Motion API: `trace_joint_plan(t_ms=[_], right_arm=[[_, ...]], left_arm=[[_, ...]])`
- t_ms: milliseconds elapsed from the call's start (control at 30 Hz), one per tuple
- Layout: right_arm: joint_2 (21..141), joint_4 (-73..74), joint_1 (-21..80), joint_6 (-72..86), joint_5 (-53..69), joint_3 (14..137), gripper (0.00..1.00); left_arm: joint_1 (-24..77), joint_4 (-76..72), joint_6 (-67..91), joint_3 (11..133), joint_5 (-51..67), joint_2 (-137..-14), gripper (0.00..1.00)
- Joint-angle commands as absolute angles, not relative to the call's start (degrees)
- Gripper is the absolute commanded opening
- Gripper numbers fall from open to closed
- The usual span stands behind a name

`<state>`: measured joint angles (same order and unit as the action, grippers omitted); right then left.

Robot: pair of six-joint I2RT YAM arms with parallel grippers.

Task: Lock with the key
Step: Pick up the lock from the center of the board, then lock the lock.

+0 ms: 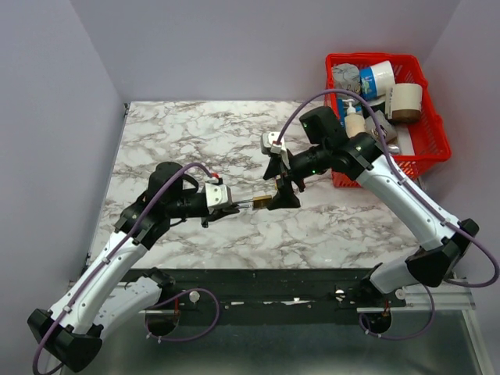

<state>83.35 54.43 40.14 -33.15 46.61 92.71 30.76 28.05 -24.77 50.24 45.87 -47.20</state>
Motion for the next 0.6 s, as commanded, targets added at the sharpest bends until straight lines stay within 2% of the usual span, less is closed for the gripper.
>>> trace_joint_plan(t_ms=[0,433,567], right_arm=[[86.74,60.03,40.08,-37.35,50.8,95.18,0.94],[88.77,62.41,41.39,-39.03,51.86,96.5,0.57],[88.68,61.52,42.27,-39.02,51.42,96.24,0.36]], left_arm=[[30.94,23.2,-22.85,53.61,49.31,-46.32,0.0],[30.94,20.92,-18.55,54.67,48.08,-48.6,0.0],[30.94,20.13,-17.49,54.93,48.08,-49.39,0.0]])
